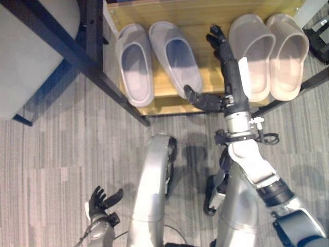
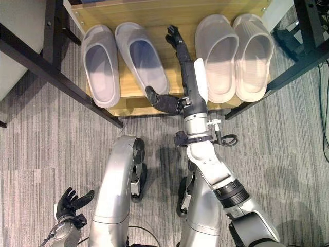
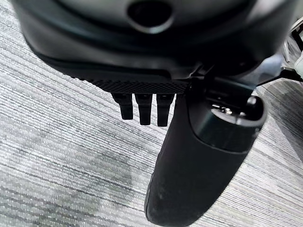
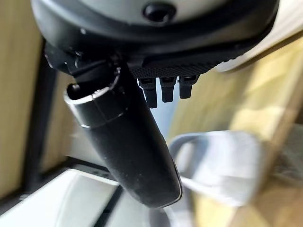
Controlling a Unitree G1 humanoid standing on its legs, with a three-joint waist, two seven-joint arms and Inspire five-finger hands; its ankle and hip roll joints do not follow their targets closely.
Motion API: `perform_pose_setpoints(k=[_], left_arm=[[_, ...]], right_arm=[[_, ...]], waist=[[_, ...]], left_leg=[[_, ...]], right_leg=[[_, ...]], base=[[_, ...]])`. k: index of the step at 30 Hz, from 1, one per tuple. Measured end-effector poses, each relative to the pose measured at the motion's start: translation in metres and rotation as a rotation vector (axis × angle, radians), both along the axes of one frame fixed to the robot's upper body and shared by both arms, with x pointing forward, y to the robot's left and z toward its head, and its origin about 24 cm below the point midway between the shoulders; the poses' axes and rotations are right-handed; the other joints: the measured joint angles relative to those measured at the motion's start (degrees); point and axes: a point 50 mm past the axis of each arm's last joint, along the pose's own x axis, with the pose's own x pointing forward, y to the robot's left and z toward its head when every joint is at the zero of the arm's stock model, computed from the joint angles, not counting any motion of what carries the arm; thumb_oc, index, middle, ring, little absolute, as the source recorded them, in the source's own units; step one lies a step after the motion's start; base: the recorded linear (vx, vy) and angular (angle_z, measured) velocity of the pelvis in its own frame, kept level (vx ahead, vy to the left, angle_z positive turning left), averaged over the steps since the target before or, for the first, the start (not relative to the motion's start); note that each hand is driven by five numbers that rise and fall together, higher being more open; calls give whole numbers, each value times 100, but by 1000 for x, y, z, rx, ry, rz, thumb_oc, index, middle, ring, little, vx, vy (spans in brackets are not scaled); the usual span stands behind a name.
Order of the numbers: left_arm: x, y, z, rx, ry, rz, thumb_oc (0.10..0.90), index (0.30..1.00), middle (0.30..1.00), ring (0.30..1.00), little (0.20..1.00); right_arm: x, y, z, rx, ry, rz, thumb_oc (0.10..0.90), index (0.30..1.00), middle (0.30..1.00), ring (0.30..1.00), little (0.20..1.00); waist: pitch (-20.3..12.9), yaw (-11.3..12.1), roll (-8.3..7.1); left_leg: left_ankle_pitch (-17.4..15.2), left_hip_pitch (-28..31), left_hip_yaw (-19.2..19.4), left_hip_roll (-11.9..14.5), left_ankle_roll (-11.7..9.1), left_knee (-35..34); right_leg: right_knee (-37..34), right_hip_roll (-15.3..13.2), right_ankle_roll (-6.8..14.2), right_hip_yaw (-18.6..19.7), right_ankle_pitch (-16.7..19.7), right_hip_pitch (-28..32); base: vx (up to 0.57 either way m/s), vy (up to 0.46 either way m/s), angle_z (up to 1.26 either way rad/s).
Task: Arrange the slippers neatly on the shoe rack.
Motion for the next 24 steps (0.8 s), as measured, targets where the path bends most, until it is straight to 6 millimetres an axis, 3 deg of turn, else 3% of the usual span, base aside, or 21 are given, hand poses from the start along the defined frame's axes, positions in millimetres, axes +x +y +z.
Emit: perform_pose_setpoints(k=[4, 15, 24], left_arm=[[-2, 1, -1, 0, 8, 5, 800, 900, 900, 900, 900], [-1, 1, -1, 0, 4, 5, 800, 900, 900, 900, 900], [-3, 2, -2, 1, 16, 8, 800, 900, 900, 900, 900]], right_arm=[[4, -3, -9, -34, 24, -37, 800, 900, 900, 900, 900], [7, 21, -28, -9, 145, 84, 800, 900, 900, 900, 900], [6, 40, -25, 10, 157, 168, 800, 900, 900, 900, 900]], waist=[[0, -4, 0], [0, 28, 5], [0, 38, 14]], left_leg=[[-6, 14, -1, 4, -13, 0], [-7, 19, -1, 9, -25, -1], [-14, 22, -3, 16, -42, -1]], right_leg=[[9, 3, -41, 2, -18, 6], [19, 7, -44, 4, -19, -2], [22, 25, -44, 6, -19, -13]], base=[[0, 0, 0], [0, 0, 0], [0, 0, 0]])
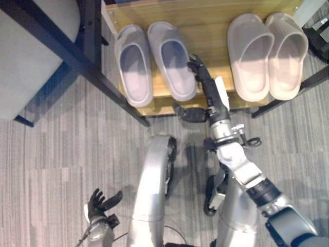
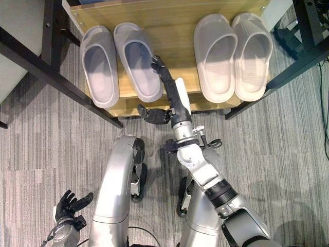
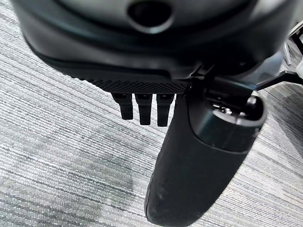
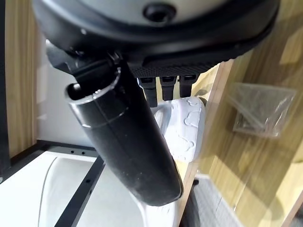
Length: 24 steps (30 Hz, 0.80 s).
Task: Arrange the slippers neatly on the shoe rack.
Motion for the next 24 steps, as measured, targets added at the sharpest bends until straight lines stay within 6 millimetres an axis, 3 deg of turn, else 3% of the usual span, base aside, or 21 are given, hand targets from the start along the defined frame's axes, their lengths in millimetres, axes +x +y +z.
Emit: perform_pose_setpoints(k=[11, 16, 24], left_arm=[[-2, 1, -2, 3, 21, 5, 800, 900, 900, 900, 900], [6, 1, 0, 4, 13, 4, 800, 900, 900, 900, 900], [9, 1, 0, 5, 12, 4, 800, 900, 900, 900, 900]], right_arm=[[0, 11, 6, 13, 12, 73, 800, 900, 900, 900, 900], [0, 11, 6, 172, 111, 171, 800, 900, 900, 900, 900], [0, 10, 6, 188, 117, 175, 800, 900, 900, 900, 900]], waist=[[-1, 2, 21], [-1, 37, 21], [-1, 36, 21]], left_leg=[[11, 6, -1, 1, -35, -2], [20, 8, -1, 1, -51, -2], [20, 7, -1, -1, -53, -2]], right_leg=[[26, 6, -4, 4, -1, -14], [34, 8, -10, 5, 2, -16], [40, 8, -11, 7, 2, -21]], base=[[0, 0, 0], [0, 0, 0], [0, 0, 0]])
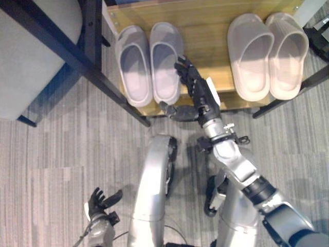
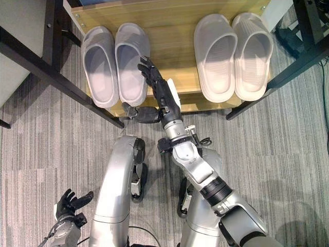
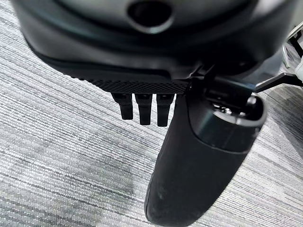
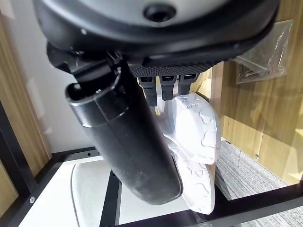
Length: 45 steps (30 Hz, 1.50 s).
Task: Arrange the slippers neatly on the shoe rack.
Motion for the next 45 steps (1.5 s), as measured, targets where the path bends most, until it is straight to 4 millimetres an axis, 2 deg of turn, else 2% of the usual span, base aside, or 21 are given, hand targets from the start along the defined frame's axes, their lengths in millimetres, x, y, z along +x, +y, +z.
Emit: perform_pose_setpoints(k=[3, 7, 12, 17, 18, 20, 23, 24, 26, 27, 28, 29, 31, 33, 34, 35, 36, 40, 41, 42, 45], left_arm=[[1, 0, 0, 2, 0, 2, 800, 900, 900, 900, 900], [2, 5, 4, 10, -18, 65, 800, 900, 900, 900, 900], [7, 11, 14, 30, -83, 112, 800, 900, 900, 900, 900], [14, 8, 20, 26, -128, 101, 800, 900, 900, 900, 900], [15, 7, 21, 23, -138, 100, 800, 900, 900, 900, 900], [25, 3, 32, 14, -208, 89, 800, 900, 900, 900, 900], [63, -8, 75, 54, -442, 27, 800, 900, 900, 900, 900], [70, -9, 83, 58, -486, 28, 800, 900, 900, 900, 900], [90, -14, 112, 68, -617, 14, 800, 900, 900, 900, 900], [90, -14, 112, 68, -619, 13, 800, 900, 900, 900, 900], [95, -20, 121, 101, -655, -31, 800, 900, 900, 900, 900], [94, -23, 124, 143, -655, -83, 800, 900, 900, 900, 900], [92, -28, 129, 218, -674, -153, 800, 900, 900, 900, 900], [91, -35, 132, 227, -693, -192, 800, 900, 900, 900, 900], [88, -38, 131, 231, -689, -210, 800, 900, 900, 900, 900], [87, -40, 129, 228, -683, -221, 800, 900, 900, 900, 900], [82, -40, 124, 223, -666, -241, 800, 900, 900, 900, 900], [80, -48, 109, 179, -610, -298, 800, 900, 900, 900, 900], [80, -51, 105, 169, -587, -334, 800, 900, 900, 900, 900], [77, -53, 102, 164, -577, -353, 800, 900, 900, 900, 900], [69, -51, 93, 201, -515, -404, 800, 900, 900, 900, 900]], right_arm=[[-4, -6, -1, 29, -3, -11, 800, 900, 900, 900, 900], [-30, -29, -4, 146, -61, -71, 800, 900, 900, 900, 900], [-40, -50, -8, 191, -88, -130, 800, 900, 900, 900, 900], [-47, -54, -3, 183, -123, -109, 800, 900, 900, 900, 900], [-50, -55, -2, 187, -132, -105, 800, 900, 900, 900, 900], [-53, -61, 0, 178, -152, -94, 800, 900, 900, 900, 900], [-51, -70, 7, 116, -185, -91, 800, 900, 900, 900, 900], [-51, -69, 10, 101, -196, -80, 800, 900, 900, 900, 900], [-50, -68, 8, 93, -193, -57, 800, 900, 900, 900, 900], [-50, -68, 8, 92, -192, -56, 800, 900, 900, 900, 900], [-53, -67, -1, 81, -158, -37, 800, 900, 900, 900, 900], [-55, -67, -10, 88, -120, -21, 800, 900, 900, 900, 900], [-62, -70, -26, 80, -63, -19, 800, 900, 900, 900, 900], [-69, -78, -45, 89, 9, -42, 800, 900, 900, 900, 900], [-75, -81, -60, 87, 77, -62, 800, 900, 900, 900, 900], [-76, -83, -67, 76, 104, -67, 800, 900, 900, 900, 900], [-78, -87, -85, 52, 182, -81, 800, 900, 900, 900, 900], [-72, -98, -160, 24, 495, -227, 800, 900, 900, 900, 900], [-76, -104, -188, 11, 629, -299, 800, 900, 900, 900, 900], [-82, -107, -201, 1, 696, -335, 800, 900, 900, 900, 900], [-96, -113, -218, -84, 753, -384, 800, 900, 900, 900, 900]], waist=[[0, 4, 0], [0, -5, -1], [0, -122, -4], [-1, -203, -6], [0, -218, -5], [-3, -231, -9], [-5, -169, -10], [-6, -132, -8], [-26, -76, -12], [-26, -75, -13], [-35, -60, -29], [-143, -66, -47], [-303, -44, -173], [-362, -57, -216], [-402, -75, -265], [-411, -90, -278], [-472, -115, -362], [-605, -99, -554], [-623, -107, -577], [-662, -98, -595], [-786, -177, -593]], left_leg=[[-1, -6, 1, -1, 0, 0], [-1, -12, 23, -5, 1, 0], [18, -3, 66, -12, -4, 1], [67, -16, 92, -49, 15, -65], [94, -31, 98, -93, -43, -108], [235, -37, 99, -160, -4, -385], [753, 49, 6, -420, -85, -1403], [853, 100, -60, -458, -153, -1594], [1008, 362, -260, -493, -118, -2236], [1009, 367, -262, -494, -120, -2243], [1112, 774, -352, -484, -176, -2710], [1193, 988, -401, -505, -197, -3063], [1326, 1225, -443, -520, -215, -3554], [1447, 1426, -548, -530, -218, -3958], [1541, 1573, -608, -525, -230, -4242], [1598, 1674, -646, -530, -236, -4400], [1665, 1860, -673, -528, -248, -4643], [1917, 2702, -694, -540, -219, -5564], [2157, 3187, -749, -574, -254, -6177], [2312, 3520, -745, -577, -238, -6580], [2541, 4248, -728, -556, -188, -7356]], right_leg=[[0, 0, 0, 3, 0, -8], [12, -2, 2, 28, 0, -21], [61, -13, 2, 81, 0, -37], [27, -54, -6, 109, -4, -36], [-8, -95, -5, 111, -4, -36], [-241, -198, -32, 90, 7, 14], [-1188, -398, -80, -104, 378, 164], [-1391, -417, -54, -172, 475, 228], [-2100, -543, -262, -486, 626, 596], [-2108, -544, -257, -489, 631, 601], [-2637, -550, -302, -638, 786, 1027], [-3014, -584, -235, -731, 854, 1273], [-3516, -571, -186, -806, 1011, 1507], [-3982, -581, -208, -973, 1151, 1774], [-4301, -573, -230, -1078, 1271, 1944], [-4483, -564, -204, -1122, 1324, 2065], [-4747, -544, -191, -1160, 1414, 2253], [-5660, -540, -152, -1263, 1699, 3076], [-6260, -530, -76, -1334, 1930, 3556], [-6650, -518, -35, -1346, 2088, 3860], [-7426, -485, 33, -1395, 2385, 4553]], base=[[0, 0, 0], [0, 0, 0], [-22, -40, 2], [-51, -15, 5], [-120, 15, 18], [-137, 26, 28], [-161, 44, 38], [-83, 37, 21], [-75, 30, 17], [-76, 36, 11], [-97, 51, 6], [-51, 29, 8], [-70, 32, 8], [-63, 25, 10], [-36, 12, 12], [-17, 17, 7], [-23, 33, 11], [-7, 17, 11], [48, 20, 16], [27, 16, 13], [109, -12, -1]])
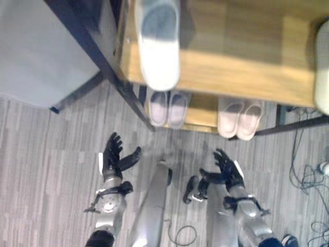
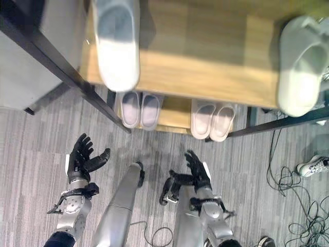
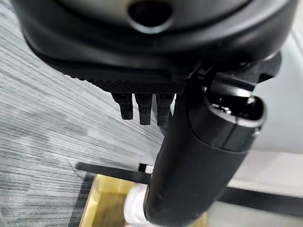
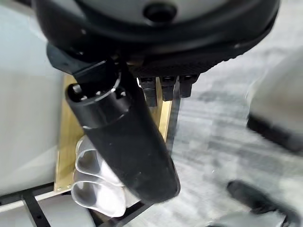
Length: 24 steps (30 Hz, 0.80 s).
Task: Arrange the slippers neatly on the shoe rack.
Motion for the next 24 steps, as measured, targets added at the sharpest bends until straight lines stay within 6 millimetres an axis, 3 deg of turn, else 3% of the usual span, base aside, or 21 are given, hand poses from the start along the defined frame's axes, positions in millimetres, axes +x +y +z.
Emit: perform_pose_setpoints(k=[3, 5, 8, 10, 13, 15, 19, 23, 24], left_arm=[[-9, -1, -13, 62, 84, -69, 800, 900, 900, 900, 900], [-30, -6, -34, 183, 202, -198, 800, 900, 900, 900, 900], [-37, -13, -43, 421, 297, -408, 800, 900, 900, 900, 900], [-42, -20, -48, 446, 320, -485, 800, 900, 900, 900, 900], [-42, -30, -41, 506, 322, -635, 800, 900, 900, 900, 900], [-50, -39, -40, 508, 316, -743, 800, 900, 900, 900, 900], [-63, -68, -24, 413, 275, -1022, 800, 900, 900, 900, 900], [-65, -94, -7, 251, 210, -1185, 800, 900, 900, 900, 900], [-62, -102, -2, 237, 187, -1221, 800, 900, 900, 900, 900]], right_arm=[[-7, -6, -20, -42, 93, -60, 800, 900, 900, 900, 900], [-28, -17, -41, -92, 193, -94, 800, 900, 900, 900, 900], [-38, -26, -51, -128, 253, -116, 800, 900, 900, 900, 900], [-47, -31, -60, -152, 308, -120, 800, 900, 900, 900, 900], [-66, -39, -79, -190, 452, -98, 800, 900, 900, 900, 900], [-86, -47, -91, -219, 566, -98, 800, 900, 900, 900, 900], [-126, -64, -105, -254, 750, -114, 800, 900, 900, 900, 900], [-146, -72, -110, -234, 832, -165, 800, 900, 900, 900, 900], [-154, -73, -111, -232, 852, -171, 800, 900, 900, 900, 900]], waist=[[-129, -26, -22], [-734, -54, -17], [-969, -134, 49], [-1266, -245, 90], [-1387, -321, 170], [-1717, -289, 295], [-1962, -489, 602], [-2092, -588, 754], [-2121, -702, 785]], left_leg=[[363, 1068, 24, 4, 11, -1070], [683, 1920, 27, 19, 28, -2078], [946, 2826, 50, 58, 44, -2951], [1066, 3124, 42, 63, 43, -3351], [1424, 3952, 116, 185, 23, -4257], [1505, 4143, 162, 256, -7, -4588], [1760, 4772, 294, 391, -51, -5331], [1875, 5031, 412, 473, -95, -5689], [1882, 5055, 462, 487, -103, -5686]], right_leg=[[-997, 38, 85, -29, 354, 981], [-1966, 115, 173, -69, 690, 1769], [-2745, 174, 216, -87, 938, 2601], [-3099, 197, 222, -145, 1037, 2875], [-3822, 351, 218, -109, 1309, 3530], [-4194, 469, 199, -66, 1456, 3701], [-4841, 653, 203, 38, 1709, 4224], [-5380, 792, 195, 173, 1977, 4501], [-5518, 821, 197, 236, 2048, 4549]], base=[[86, -46, -1], [221, -31, -4], [152, -61, -7], [215, -145, -3], [134, -143, -17], [108, -104, -23], [71, -108, -19], [20, -71, -21], [-18, -28, -15]])
